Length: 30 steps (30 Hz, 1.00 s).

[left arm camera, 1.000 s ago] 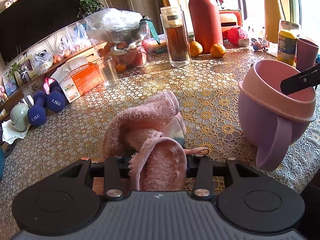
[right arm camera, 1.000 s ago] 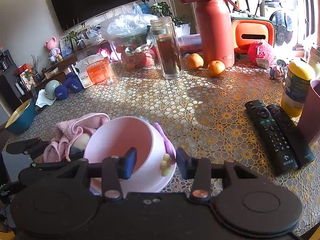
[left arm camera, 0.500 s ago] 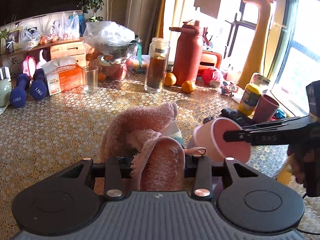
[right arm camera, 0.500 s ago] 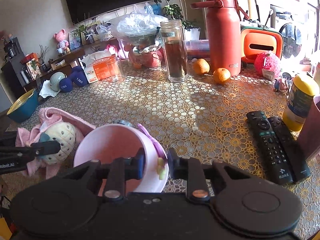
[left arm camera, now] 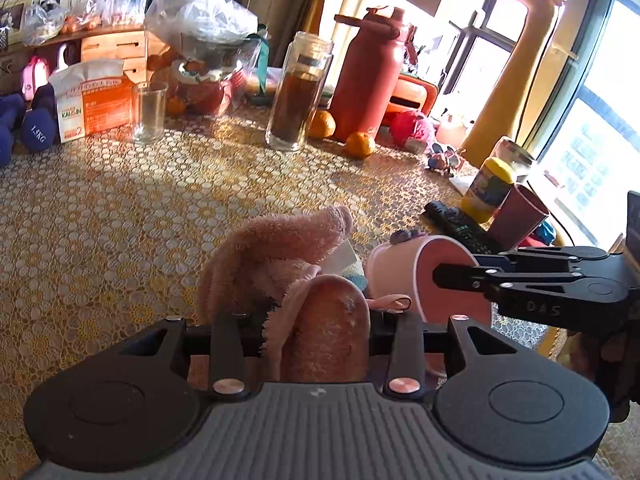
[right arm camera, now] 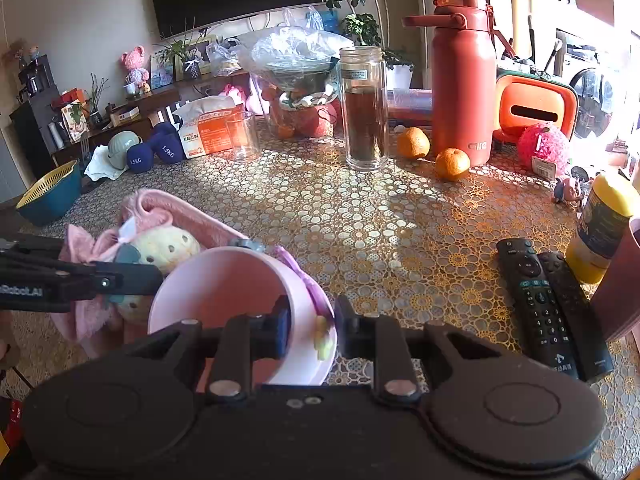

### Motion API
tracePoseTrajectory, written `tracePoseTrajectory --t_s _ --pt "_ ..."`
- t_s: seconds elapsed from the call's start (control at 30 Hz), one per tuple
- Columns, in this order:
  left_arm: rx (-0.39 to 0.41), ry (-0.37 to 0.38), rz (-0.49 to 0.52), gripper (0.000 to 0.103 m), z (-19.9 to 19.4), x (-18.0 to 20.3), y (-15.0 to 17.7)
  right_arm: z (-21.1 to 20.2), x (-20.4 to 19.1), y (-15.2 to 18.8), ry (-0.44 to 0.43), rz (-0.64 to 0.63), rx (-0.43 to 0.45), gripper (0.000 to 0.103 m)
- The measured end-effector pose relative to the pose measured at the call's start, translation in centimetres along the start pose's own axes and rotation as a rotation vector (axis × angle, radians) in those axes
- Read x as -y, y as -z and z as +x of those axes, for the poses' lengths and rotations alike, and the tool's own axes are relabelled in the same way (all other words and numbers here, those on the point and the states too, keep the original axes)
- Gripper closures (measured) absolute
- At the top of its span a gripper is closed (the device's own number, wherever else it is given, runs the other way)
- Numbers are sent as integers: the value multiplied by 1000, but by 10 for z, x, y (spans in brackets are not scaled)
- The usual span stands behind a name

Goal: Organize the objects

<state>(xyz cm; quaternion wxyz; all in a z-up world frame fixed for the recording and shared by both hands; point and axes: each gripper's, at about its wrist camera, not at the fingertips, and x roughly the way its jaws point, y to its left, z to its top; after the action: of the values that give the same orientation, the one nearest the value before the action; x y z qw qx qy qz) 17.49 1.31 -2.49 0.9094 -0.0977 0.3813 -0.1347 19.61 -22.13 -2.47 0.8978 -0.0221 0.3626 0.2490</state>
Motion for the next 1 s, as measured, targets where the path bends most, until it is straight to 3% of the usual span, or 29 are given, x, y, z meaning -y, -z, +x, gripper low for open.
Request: tracePoseTrajectory --t_s 0.17,0.37,0.57,0.8,1.0 --pt "-5 -18 -4 64 -3 -10 8 -2 2 2 -7 -7 1 81" --pt "28 -15 62 64 -22 2 6 -5 4 7 -32 -65 13 82" --pt "10 -12 104 64 -14 14 2 -11 4 13 -71 -137 36 82" --pt "5 40 90 64 -7 21 -2 -12 19 21 -122 -169 52 83" --pt "-8 68 138 64 1 37 -3 -8 31 28 -118 -184 35 84"
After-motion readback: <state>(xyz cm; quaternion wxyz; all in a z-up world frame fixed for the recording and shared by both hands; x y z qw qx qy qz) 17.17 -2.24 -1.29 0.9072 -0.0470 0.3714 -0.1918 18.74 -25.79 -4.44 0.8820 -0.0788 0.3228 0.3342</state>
